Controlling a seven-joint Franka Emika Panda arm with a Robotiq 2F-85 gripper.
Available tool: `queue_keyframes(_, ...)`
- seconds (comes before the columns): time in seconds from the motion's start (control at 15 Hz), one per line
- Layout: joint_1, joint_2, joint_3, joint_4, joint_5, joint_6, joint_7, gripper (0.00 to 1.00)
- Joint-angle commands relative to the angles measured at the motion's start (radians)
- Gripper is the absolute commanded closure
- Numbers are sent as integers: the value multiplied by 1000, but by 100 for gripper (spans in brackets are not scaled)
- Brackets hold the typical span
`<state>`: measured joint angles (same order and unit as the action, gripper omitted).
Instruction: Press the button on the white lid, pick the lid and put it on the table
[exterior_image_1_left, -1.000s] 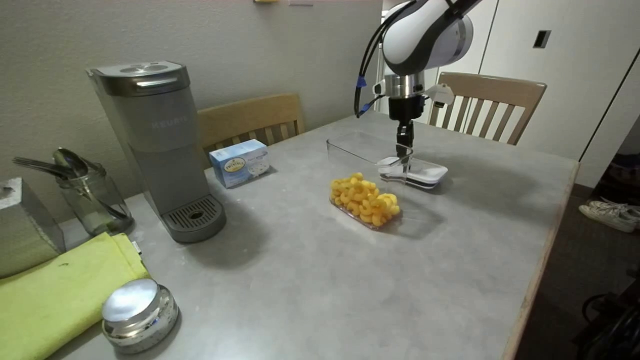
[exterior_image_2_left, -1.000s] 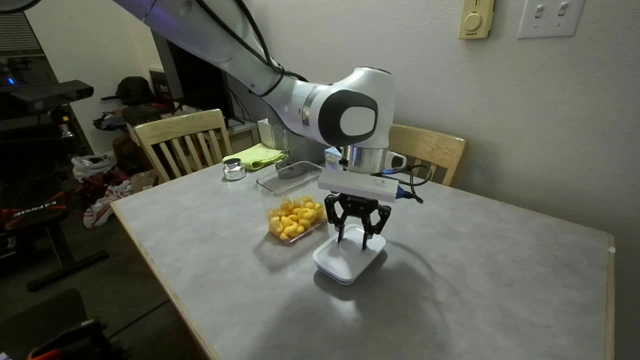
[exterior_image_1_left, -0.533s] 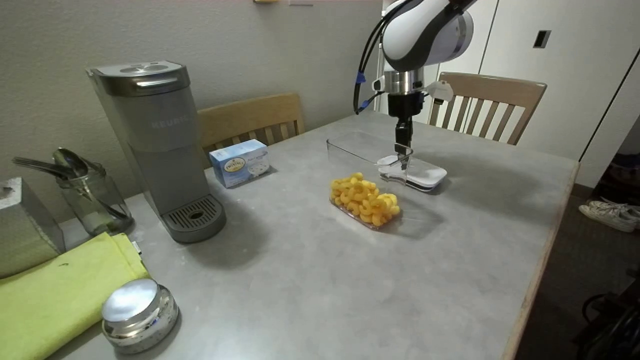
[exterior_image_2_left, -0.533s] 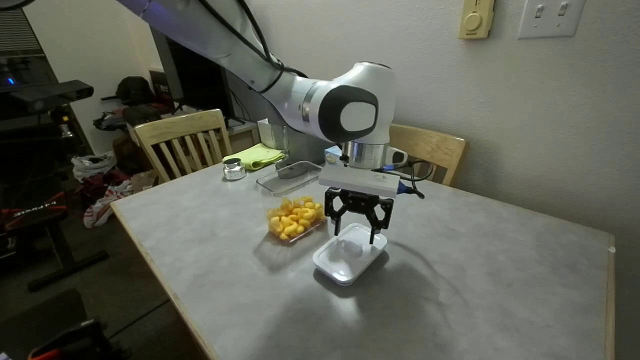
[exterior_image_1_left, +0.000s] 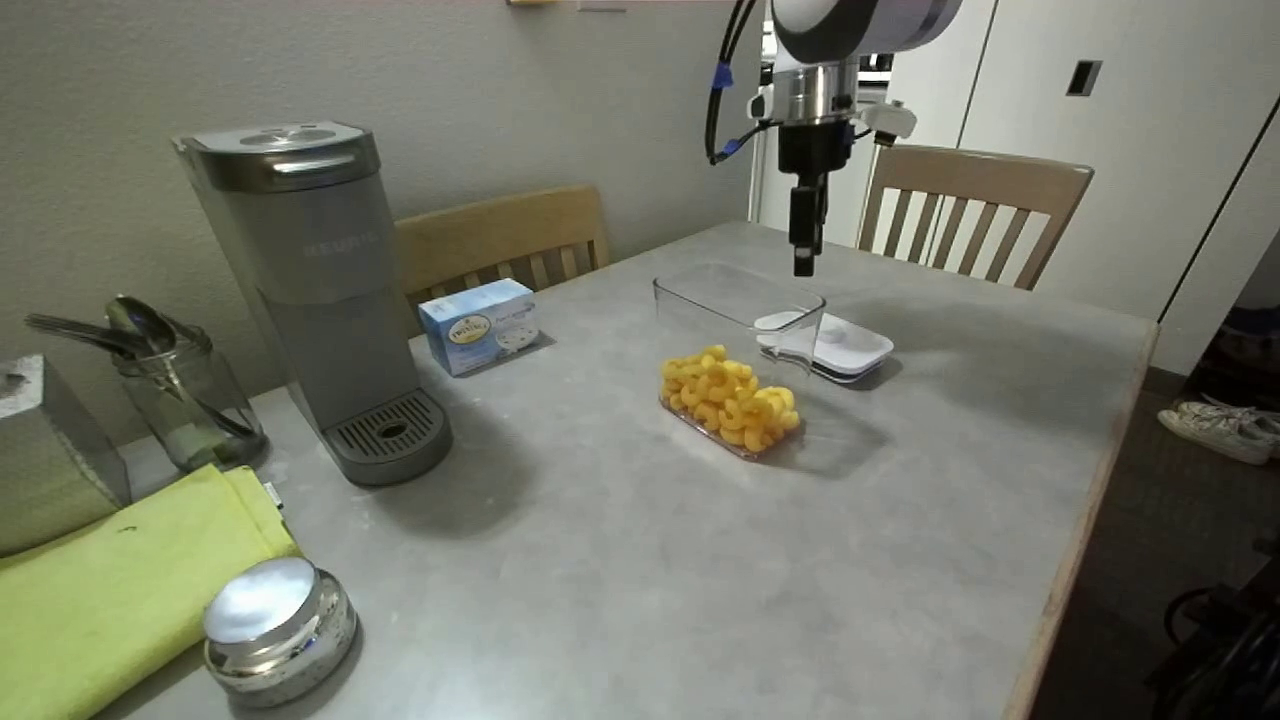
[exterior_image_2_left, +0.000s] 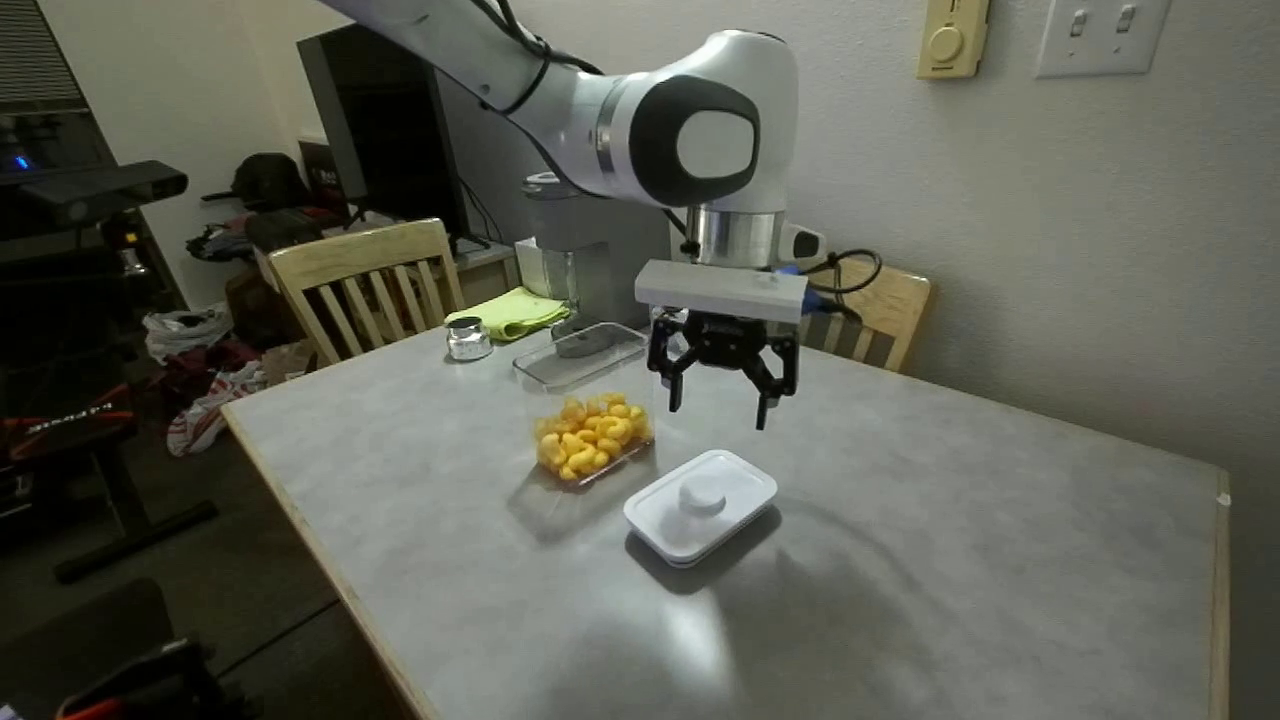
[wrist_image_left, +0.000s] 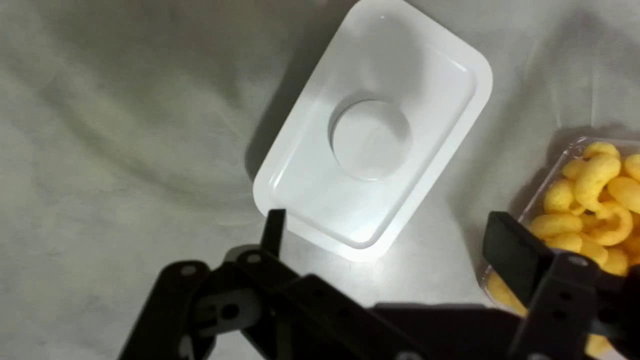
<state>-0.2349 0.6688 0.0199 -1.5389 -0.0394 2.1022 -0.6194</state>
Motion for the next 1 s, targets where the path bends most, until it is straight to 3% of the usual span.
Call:
queue_keyframes(0.0,-10,-62,-2,-27,25,-63,13,0)
queue_keyframes(0.2,-10,-83,-5,-22,33,-107,21,0)
queue_keyframes(0.93,-1,-62,-9,3,22,-101,20,0)
